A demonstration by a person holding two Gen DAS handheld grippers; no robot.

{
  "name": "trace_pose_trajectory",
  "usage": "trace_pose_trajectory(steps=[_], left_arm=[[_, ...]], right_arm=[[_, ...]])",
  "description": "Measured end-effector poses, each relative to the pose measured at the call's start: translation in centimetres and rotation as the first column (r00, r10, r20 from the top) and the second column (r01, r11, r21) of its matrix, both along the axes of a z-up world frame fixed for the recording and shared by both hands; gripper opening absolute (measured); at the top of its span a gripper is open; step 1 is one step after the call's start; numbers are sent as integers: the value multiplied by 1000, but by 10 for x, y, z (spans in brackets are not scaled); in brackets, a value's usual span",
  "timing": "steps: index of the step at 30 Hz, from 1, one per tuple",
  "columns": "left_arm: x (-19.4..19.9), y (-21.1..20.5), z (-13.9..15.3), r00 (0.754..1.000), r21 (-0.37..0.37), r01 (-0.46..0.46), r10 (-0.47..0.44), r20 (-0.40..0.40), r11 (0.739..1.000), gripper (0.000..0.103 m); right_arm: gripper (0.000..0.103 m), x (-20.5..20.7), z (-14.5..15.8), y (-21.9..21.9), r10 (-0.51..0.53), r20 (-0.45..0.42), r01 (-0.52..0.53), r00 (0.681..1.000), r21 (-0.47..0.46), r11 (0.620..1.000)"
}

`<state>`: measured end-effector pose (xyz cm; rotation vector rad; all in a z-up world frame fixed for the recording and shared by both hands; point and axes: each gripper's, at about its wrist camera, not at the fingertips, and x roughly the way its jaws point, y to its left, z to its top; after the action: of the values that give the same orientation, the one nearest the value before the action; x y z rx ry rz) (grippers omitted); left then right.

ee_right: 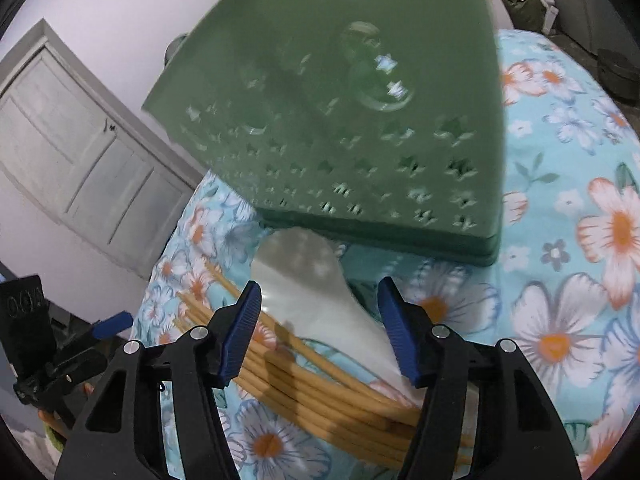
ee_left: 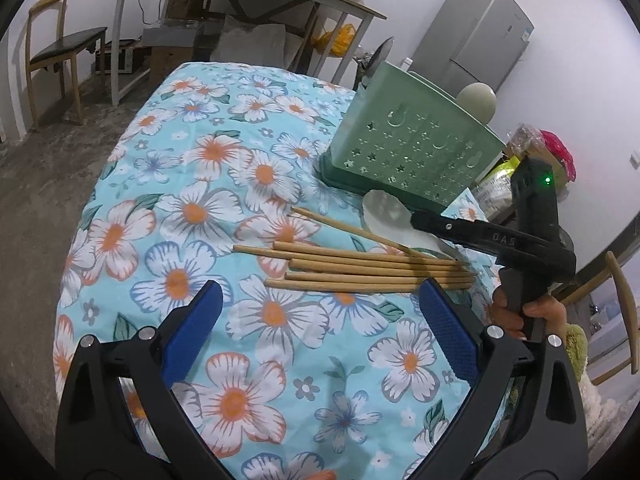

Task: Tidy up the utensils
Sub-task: 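Grasp the second white ceramic spoon on the chopsticks with the right tool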

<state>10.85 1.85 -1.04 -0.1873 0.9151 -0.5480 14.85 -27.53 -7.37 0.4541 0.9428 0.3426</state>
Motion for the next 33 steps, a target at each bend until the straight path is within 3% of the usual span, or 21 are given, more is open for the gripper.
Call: trace_pose_trajectory(steps=[9,25,33], left_arm=[[-2,-5,8,996,17,37,-38,75,999,95],[-5,-5,17,992,9,27,-27,127,1000,95],[-6,0,16,994,-10,10,-8,112,1000,95]], right_arm=[[59,-21,9,16,76,35,-77,996,13,997],[59,-58,8,60,218,40,-219,975,34,975],[59,-63,15,27,130,61,-136,990,122,983]])
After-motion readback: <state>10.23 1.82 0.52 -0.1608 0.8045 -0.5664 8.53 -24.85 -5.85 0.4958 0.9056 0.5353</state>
